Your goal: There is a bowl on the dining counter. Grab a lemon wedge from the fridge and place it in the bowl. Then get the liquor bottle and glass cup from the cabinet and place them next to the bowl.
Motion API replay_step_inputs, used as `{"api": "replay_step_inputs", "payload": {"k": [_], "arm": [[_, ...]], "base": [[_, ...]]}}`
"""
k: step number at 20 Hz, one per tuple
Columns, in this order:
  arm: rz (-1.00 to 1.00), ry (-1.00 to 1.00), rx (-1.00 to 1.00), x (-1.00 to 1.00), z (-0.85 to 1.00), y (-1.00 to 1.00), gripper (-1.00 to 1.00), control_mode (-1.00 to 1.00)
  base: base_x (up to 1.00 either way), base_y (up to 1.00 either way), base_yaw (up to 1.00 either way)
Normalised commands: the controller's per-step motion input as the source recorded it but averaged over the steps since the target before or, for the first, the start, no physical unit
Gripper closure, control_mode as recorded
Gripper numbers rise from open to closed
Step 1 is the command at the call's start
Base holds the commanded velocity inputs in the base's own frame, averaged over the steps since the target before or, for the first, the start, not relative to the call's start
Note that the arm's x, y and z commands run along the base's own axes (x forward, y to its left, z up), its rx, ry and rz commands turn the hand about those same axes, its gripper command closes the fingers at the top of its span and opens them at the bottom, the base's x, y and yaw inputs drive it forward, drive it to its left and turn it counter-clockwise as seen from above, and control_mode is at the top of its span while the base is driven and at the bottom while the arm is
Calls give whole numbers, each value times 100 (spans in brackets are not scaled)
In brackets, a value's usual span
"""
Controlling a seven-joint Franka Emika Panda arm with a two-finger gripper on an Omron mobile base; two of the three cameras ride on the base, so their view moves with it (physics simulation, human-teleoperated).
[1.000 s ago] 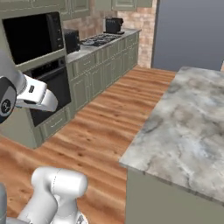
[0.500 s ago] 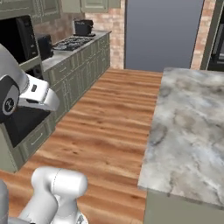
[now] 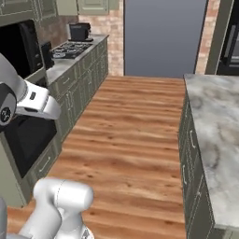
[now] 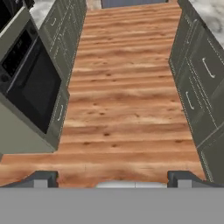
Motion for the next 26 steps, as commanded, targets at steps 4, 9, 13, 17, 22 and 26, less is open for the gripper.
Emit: {"api": "replay_step_inputs", "payload": {"k": [4,9,13,17,22,26], "arm": [[0,0,0,0,0,0,-100,100],[0,0,0,0,0,0,-100,100],[0,0,0,0,0,0,-100,100],[0,0,0,0,0,0,-100,100],[0,0,0,0,0,0,-100,100],[0,0,0,0,0,0,-100,100]], "base": [[100,57,-23],[100,37,-21],[100,35,-21],[100,21,-17],[100,4,-14],[100,3,-14]]}}
